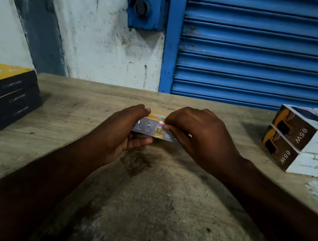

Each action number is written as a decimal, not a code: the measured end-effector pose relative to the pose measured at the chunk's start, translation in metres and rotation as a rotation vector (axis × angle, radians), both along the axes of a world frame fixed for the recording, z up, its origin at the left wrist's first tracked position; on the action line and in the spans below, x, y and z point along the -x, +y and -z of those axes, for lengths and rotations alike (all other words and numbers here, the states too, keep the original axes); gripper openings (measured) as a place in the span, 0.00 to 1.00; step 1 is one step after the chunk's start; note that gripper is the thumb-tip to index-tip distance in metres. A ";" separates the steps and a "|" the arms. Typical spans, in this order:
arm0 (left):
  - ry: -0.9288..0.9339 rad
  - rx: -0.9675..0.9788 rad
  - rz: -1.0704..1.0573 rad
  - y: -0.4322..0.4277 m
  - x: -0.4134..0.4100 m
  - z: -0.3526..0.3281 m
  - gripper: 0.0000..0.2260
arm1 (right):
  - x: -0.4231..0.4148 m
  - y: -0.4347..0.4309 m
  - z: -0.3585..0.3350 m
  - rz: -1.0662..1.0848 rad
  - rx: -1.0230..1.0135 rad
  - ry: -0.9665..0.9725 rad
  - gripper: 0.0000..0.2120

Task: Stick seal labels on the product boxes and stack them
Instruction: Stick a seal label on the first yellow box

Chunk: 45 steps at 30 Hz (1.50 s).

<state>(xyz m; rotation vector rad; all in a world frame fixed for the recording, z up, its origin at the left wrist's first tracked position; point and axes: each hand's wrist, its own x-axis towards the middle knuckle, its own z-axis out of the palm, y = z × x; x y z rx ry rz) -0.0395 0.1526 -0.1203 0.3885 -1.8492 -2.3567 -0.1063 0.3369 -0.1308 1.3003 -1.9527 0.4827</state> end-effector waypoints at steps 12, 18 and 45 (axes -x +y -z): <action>-0.011 -0.022 0.007 -0.001 0.000 0.000 0.06 | -0.002 -0.005 0.006 0.016 0.096 -0.199 0.08; 0.005 -0.022 0.012 0.000 0.000 0.001 0.06 | -0.004 -0.008 0.009 -0.048 0.230 -0.341 0.10; 0.038 -0.005 0.053 0.003 -0.001 0.003 0.07 | 0.000 -0.013 0.014 -0.111 0.367 -0.470 0.04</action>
